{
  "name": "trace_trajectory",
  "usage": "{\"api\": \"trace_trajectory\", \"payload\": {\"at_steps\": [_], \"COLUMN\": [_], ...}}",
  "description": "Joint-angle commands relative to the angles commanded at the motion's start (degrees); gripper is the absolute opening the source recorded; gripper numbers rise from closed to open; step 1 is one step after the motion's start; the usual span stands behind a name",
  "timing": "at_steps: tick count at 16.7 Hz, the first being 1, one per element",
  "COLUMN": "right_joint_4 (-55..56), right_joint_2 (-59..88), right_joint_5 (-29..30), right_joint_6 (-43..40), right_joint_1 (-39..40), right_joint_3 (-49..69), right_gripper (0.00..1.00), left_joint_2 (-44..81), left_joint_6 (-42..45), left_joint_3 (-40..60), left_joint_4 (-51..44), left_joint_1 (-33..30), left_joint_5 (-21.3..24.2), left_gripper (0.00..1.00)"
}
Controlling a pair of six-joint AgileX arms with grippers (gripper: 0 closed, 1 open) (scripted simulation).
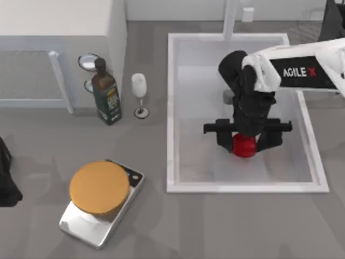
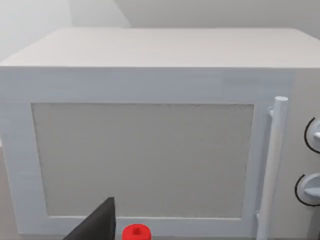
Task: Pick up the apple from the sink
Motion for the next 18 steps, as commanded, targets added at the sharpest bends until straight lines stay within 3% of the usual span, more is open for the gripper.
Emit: {"api": "trace_trajectory", "payload": {"at_steps": [2, 3, 13, 18], "right_joint_4": [0.0, 0.0, -2.2, -14.2], "right_joint_2": [0.0, 0.0, -3.2, -1.3], "right_joint_5": [0.0, 0.0, 1.1, 1.1], "right_joint_6": [0.0, 0.0, -0.4, -0.3], "right_joint_1": [0.0, 0.0, -0.1, 0.0], "right_joint_3": [0.0, 0.0, 1.4, 13.9], "right_gripper": [0.02, 0.0, 0.0, 0.0], "left_joint_2": [0.0, 0.0, 0.0, 0.0], "left_joint_6": [0.0, 0.0, 0.0, 0.0], "left_joint_3": [0.0, 0.0, 0.0, 0.0], "left_joint_4": [0.0, 0.0, 0.0, 0.0], "left_joint_1": [0.0, 0.0, 0.0, 0.0], "left_joint_5": [0.0, 0.0, 0.0, 0.0], "left_gripper": [1.0, 1.0, 1.0, 1.0]}}
